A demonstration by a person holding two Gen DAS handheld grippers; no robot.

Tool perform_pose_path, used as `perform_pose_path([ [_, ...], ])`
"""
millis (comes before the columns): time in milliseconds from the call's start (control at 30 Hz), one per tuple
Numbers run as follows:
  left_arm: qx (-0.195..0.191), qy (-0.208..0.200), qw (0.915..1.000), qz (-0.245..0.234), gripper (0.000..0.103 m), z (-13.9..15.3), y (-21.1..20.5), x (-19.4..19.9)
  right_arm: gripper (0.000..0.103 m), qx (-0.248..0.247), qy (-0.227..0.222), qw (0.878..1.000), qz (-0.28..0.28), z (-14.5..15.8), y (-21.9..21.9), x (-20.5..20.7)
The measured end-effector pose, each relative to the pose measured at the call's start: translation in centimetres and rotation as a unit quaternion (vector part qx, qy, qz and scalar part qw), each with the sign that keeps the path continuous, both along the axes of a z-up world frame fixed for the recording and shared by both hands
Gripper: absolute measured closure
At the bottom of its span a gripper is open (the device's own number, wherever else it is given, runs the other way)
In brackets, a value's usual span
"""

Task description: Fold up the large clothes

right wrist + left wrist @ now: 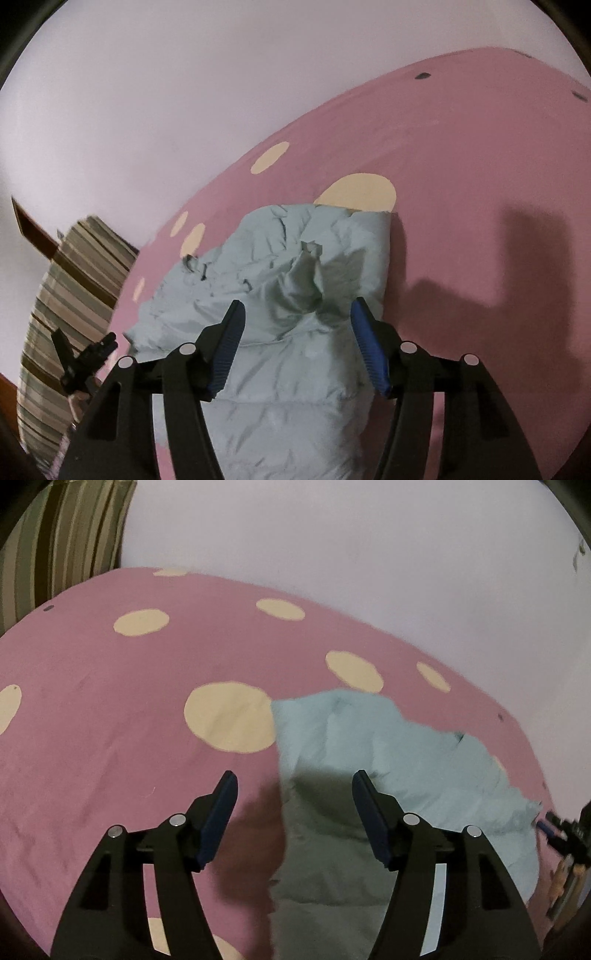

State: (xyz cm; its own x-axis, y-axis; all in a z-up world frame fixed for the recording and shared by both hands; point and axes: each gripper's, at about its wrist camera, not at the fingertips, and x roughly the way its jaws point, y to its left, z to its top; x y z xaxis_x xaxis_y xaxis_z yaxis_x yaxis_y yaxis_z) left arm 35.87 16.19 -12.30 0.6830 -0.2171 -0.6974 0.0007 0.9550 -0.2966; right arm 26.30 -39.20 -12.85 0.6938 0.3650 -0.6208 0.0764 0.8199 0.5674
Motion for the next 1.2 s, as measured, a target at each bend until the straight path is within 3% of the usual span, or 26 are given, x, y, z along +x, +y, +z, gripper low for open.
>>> perform_pose_path([
  [233,-0.018,0.016,0.9987,-0.045,0.039,-2.2,-0.2,1.5,0.044,-0.054,0.006,0.997,0.046,-1.0,1.1,3.2],
  [267,-0.015,0.018,0.9985,-0.050,0.042,-2.4,-0.4,1.8,0.044,-0.056,0.008,0.997,0.050,-1.2,1.3,3.5],
  [300,-0.008,0.019,0.9983,-0.054,0.052,-2.7,-0.6,2.1,0.045,-0.059,0.013,0.997,0.055,-1.4,1.5,3.8],
  [367,0.004,0.029,0.9976,-0.062,0.068,-3.1,-0.8,2.6,0.067,-0.072,0.017,0.996,0.057,-1.7,1.7,4.0],
  [400,0.009,0.035,0.9971,-0.067,0.079,-3.4,-1.1,2.8,0.074,-0.074,0.019,0.995,0.059,-1.8,1.8,4.1],
  [467,0.017,0.037,0.9964,-0.074,0.090,-3.6,-1.5,2.9,0.087,-0.074,0.023,0.995,0.065,-2.1,2.1,4.3],
  [567,0.025,0.028,0.9954,-0.089,0.098,-3.2,-2.3,2.4,0.094,-0.089,0.016,0.994,0.068,-1.8,2.5,4.0],
  [667,0.025,0.019,0.9952,-0.093,0.099,-2.8,-2.5,1.9,0.097,-0.102,0.006,0.993,0.063,-1.2,2.9,3.4],
  [767,0.031,0.018,0.9951,-0.092,0.098,-2.5,-2.6,1.8,0.097,-0.112,-0.002,0.992,0.061,-0.7,3.2,3.1],
  [833,0.031,0.022,0.9959,-0.082,0.076,-2.5,-2.2,1.8,0.097,-0.119,-0.004,0.991,0.059,-0.6,3.3,3.0],
  [867,0.032,0.024,0.9964,-0.075,0.049,-2.4,-2.0,1.6,0.097,-0.118,-0.004,0.991,0.059,-0.6,3.3,3.0],
  [900,0.030,0.022,0.9970,-0.068,0.039,-2.4,-1.8,1.5,0.097,-0.116,-0.004,0.991,0.060,-0.6,3.3,3.0],
  [1100,0.014,0.043,0.9943,-0.097,0.038,-2.9,-1.6,1.3,0.095,-0.093,0.004,0.994,0.054,-1.0,2.6,3.3],
  [1200,0.015,0.046,0.9929,-0.109,0.038,-3.1,-2.1,1.3,0.087,-0.082,0.004,0.996,0.046,-1.2,2.2,3.2],
])
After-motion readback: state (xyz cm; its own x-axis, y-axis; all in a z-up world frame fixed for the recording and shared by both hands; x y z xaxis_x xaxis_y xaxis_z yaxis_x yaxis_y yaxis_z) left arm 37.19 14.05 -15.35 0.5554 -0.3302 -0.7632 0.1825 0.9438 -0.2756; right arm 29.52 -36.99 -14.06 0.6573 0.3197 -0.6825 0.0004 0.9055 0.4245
